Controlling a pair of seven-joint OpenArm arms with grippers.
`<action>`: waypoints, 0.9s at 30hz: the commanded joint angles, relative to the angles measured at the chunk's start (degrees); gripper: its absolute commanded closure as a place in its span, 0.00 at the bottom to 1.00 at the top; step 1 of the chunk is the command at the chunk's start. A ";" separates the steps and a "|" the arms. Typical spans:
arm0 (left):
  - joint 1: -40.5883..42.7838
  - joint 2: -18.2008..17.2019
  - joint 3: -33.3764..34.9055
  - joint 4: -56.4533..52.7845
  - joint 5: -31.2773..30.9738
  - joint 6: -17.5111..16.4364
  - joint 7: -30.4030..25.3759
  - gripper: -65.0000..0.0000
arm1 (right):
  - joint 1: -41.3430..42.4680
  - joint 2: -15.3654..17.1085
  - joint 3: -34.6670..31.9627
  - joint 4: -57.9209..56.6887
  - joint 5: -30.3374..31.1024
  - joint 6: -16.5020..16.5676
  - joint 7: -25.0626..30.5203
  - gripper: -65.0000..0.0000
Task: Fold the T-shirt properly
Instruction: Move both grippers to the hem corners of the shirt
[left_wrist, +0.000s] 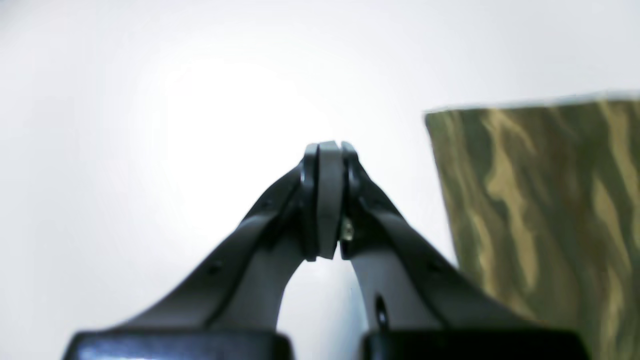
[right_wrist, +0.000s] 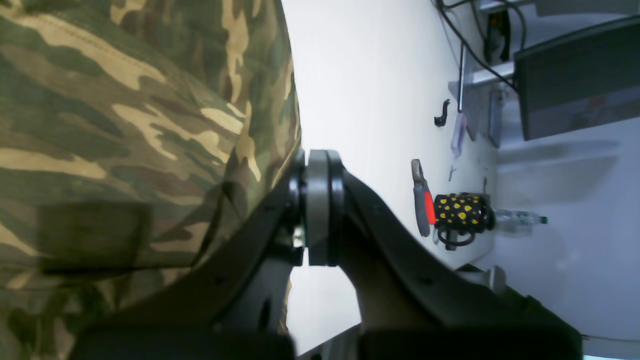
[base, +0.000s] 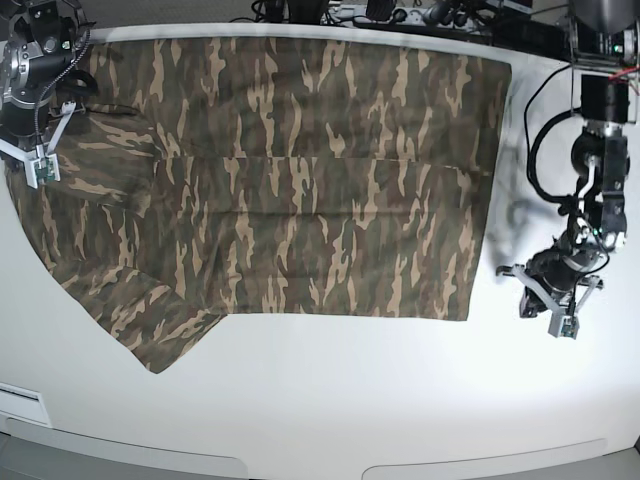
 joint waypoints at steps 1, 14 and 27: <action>-3.45 0.04 -0.55 -1.81 -2.32 -1.53 0.31 0.75 | -0.02 0.85 0.59 0.92 -1.46 -0.11 0.85 1.00; -10.01 10.03 -0.31 -15.85 -7.72 -7.61 14.93 0.49 | 0.02 0.85 0.59 0.92 -1.49 -0.22 1.92 1.00; -10.19 12.50 -0.33 -16.31 -11.56 -11.47 17.77 0.61 | 2.36 0.85 0.59 0.92 3.43 1.36 4.83 1.00</action>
